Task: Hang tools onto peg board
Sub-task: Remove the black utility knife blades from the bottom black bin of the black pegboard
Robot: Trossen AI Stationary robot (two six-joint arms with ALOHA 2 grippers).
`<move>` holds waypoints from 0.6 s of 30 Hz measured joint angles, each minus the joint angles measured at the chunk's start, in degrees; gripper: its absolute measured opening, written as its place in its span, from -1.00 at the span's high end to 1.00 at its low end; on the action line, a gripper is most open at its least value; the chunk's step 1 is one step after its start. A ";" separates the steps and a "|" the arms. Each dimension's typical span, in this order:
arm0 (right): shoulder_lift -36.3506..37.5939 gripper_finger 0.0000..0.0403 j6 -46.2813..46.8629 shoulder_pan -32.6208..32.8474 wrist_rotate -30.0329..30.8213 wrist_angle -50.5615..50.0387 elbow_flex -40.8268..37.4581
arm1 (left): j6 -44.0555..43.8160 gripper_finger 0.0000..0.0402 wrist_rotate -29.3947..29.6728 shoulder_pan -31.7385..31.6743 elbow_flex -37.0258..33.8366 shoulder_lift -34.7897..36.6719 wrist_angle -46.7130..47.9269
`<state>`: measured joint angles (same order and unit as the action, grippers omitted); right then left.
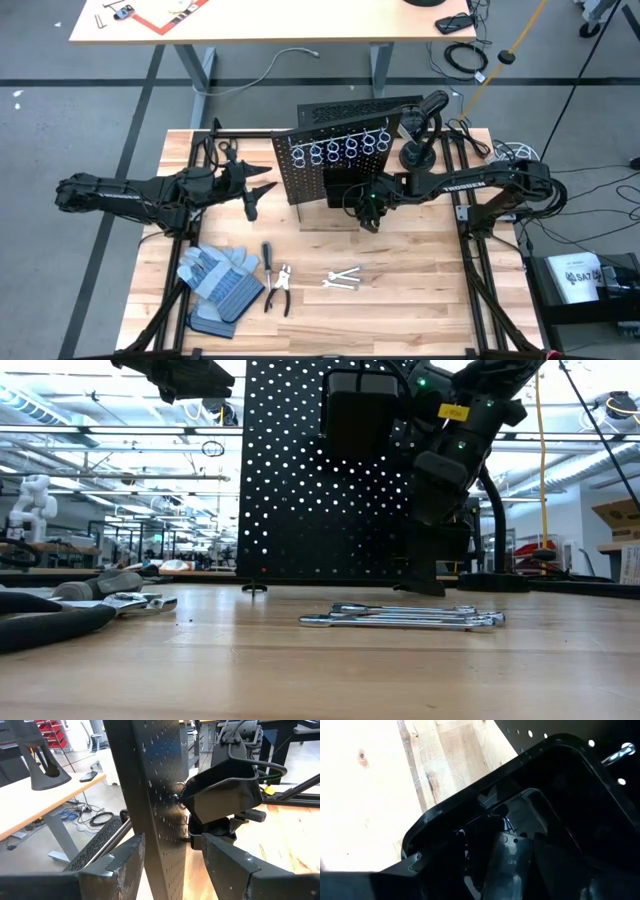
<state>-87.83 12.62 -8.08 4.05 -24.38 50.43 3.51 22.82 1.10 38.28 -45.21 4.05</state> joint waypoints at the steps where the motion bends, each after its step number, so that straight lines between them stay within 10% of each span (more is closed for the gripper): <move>1: -0.01 -0.25 0.02 -0.02 -0.42 -0.01 0.00 | -0.01 -0.02 -0.01 0.00 0.00 0.00 0.00; 18: -0.16 0.93 0.26 -0.02 -3.56 0.23 -0.17 | -0.07 -0.02 -0.01 0.02 0.00 0.00 -0.02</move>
<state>-87.99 12.88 -8.10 0.49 -24.14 50.26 3.44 22.81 1.12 38.28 -45.21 4.03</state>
